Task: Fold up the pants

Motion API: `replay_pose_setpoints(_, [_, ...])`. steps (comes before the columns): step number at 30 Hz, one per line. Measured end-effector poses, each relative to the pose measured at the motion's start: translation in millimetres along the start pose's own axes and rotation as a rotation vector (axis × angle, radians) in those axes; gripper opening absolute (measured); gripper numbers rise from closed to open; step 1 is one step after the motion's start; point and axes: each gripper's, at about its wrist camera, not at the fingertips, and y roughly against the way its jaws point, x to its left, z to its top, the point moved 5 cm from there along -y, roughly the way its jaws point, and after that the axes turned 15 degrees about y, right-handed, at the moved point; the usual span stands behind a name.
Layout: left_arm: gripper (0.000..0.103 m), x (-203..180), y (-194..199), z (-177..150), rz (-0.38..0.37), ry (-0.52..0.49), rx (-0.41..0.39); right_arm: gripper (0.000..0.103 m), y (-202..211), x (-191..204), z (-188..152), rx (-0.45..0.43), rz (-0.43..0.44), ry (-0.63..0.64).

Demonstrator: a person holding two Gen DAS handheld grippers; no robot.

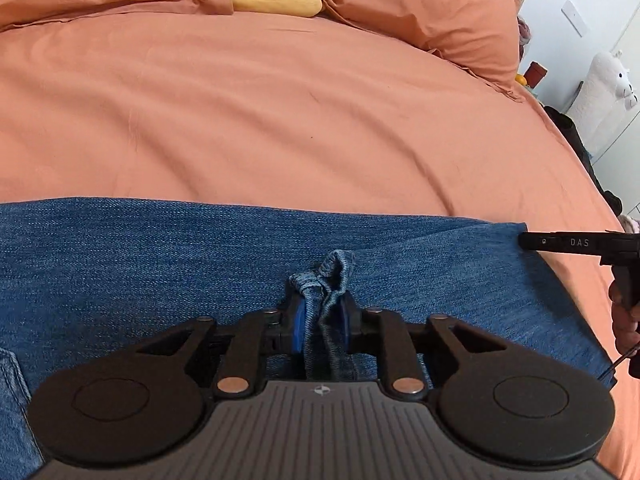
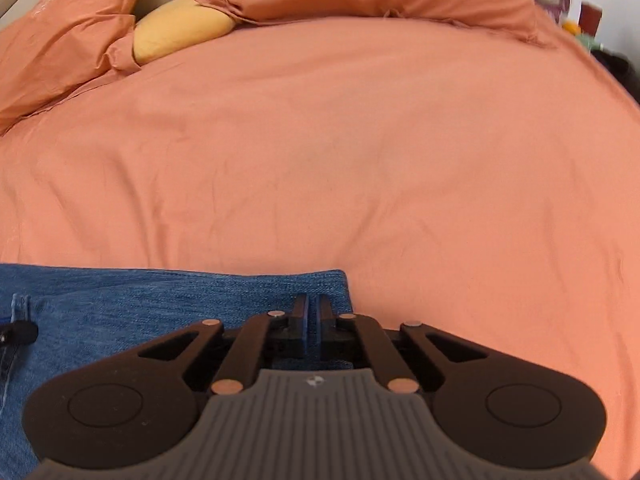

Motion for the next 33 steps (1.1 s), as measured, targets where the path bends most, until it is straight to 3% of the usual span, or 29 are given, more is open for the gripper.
replay_pose_setpoints(7, [0.03,-9,14,4,0.028,0.023,0.023,0.0,25,6,-9,0.059,0.026,0.044])
replay_pose_setpoints(11, [0.031,-13,40,-13,0.063,-0.043,0.006,0.0,56,13,-50,0.095,0.075,0.057])
replay_pose_setpoints(16, [0.031,-27,76,-43,0.023,-0.086,-0.008,0.0,103,24,-107,0.062,0.106,0.097])
replay_pose_setpoints(19, [0.031,-38,77,-62,0.034,-0.132,0.017,0.0,119,26,-132,0.035,0.096,0.094])
replay_pose_setpoints(22, [0.03,-38,65,-79,0.106,-0.157,0.047,0.0,121,32,-149,0.017,0.077,0.079])
replay_pose_setpoints(26, [0.032,-28,49,-90,0.147,-0.13,0.063,0.0,114,37,-160,-0.018,0.046,0.085])
replay_pose_setpoints(30, [0.038,-31,47,-95,0.185,-0.137,0.035,0.0,113,50,-166,-0.036,-0.019,0.189])
replay_pose_setpoints(33, [0.04,-26,51,-89,0.158,-0.061,0.05,0.0,112,51,-160,-0.011,-0.03,0.197])
